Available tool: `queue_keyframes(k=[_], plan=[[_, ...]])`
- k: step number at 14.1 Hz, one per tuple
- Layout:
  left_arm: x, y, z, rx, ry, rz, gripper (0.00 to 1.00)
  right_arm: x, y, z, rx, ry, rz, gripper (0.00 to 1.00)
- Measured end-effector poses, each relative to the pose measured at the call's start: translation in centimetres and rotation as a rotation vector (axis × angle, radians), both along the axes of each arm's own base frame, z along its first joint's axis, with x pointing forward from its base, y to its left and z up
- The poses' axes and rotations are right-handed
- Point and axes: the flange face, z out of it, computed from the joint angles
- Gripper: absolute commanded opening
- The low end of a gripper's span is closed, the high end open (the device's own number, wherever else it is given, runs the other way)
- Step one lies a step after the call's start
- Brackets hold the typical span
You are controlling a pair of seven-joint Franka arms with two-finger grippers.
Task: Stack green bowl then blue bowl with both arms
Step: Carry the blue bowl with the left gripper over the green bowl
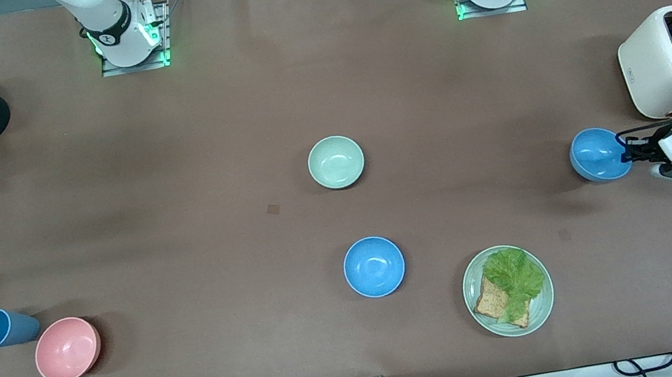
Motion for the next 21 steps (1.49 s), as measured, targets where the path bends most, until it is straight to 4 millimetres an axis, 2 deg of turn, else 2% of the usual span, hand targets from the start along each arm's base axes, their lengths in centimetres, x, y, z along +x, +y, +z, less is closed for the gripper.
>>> queue_keyframes(k=[3,6,8,11,14,18,19,21], plan=[[-0.1,-5.8,4.8,-0.051,0.072,0.024,0.00,-2.7,-0.1,-1.2,0.008,-0.008,-0.001,1.00],[-0.2,-13.9,9.5,-0.033,0.101,0.095,0.00,-3.8,0.0,-1.4,0.009,-0.010,0.005,1.00],[-0.5,-20.2,11.1,-0.019,0.121,0.181,0.00,-3.7,0.4,-1.3,0.008,-0.013,0.015,1.00],[-1.8,-29.0,12.5,-0.004,0.158,0.331,0.00,-3.6,0.6,-1.5,0.008,-0.010,0.018,1.00],[-3.1,-36.4,12.2,0.013,0.169,0.472,0.00,-3.6,0.6,-1.5,0.008,-0.010,0.019,1.00],[-6.1,-47.5,10.1,-0.009,0.180,0.619,0.00,-3.6,0.5,-1.3,0.007,-0.015,0.019,1.00],[-6.8,-49.5,9.3,-0.020,0.186,0.635,0.00,-3.6,0.5,-1.3,0.007,-0.015,0.019,1.00],[-7.9,-51.9,8.0,-0.026,0.206,0.646,0.00,-3.6,0.5,-1.3,0.007,-0.014,0.019,1.00]])
